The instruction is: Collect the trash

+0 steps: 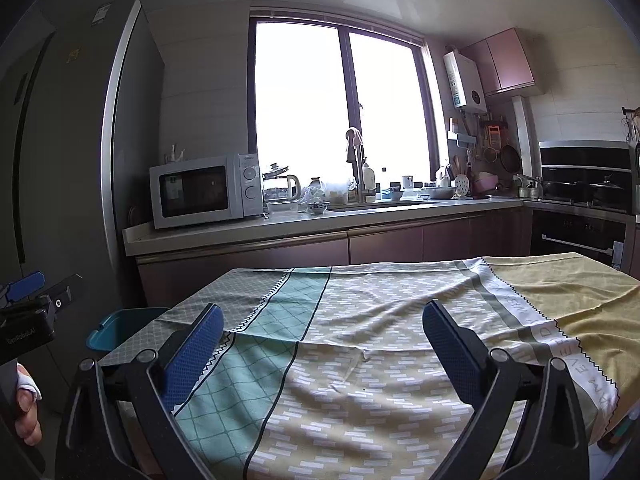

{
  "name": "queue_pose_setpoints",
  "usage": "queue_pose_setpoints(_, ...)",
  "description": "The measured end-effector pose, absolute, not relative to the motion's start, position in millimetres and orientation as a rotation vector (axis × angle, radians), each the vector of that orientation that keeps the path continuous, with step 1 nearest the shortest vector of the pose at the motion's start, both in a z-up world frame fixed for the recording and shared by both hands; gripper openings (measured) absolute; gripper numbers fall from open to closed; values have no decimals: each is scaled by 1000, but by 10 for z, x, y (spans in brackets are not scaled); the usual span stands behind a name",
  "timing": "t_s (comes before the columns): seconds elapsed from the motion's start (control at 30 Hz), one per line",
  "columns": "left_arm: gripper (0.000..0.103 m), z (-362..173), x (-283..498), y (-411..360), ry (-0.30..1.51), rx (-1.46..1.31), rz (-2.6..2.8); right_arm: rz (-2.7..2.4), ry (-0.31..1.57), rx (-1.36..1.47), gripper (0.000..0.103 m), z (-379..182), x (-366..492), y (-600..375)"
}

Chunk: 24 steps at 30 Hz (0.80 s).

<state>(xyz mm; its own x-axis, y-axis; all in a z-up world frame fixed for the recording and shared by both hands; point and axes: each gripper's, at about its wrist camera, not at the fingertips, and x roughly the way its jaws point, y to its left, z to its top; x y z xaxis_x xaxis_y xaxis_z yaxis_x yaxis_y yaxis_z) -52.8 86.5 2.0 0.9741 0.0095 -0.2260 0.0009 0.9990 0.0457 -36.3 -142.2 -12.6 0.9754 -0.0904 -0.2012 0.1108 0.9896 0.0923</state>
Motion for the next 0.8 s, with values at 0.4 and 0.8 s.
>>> queue_pose_setpoints(0.4,98,22,-507,846,230,50,5,-102,206,117,96,-135,-342,-1479)
queue_pose_setpoints(0.8,98,14,-496,828,230,48,5,-107,203,122,96,-120,-361,-1503)
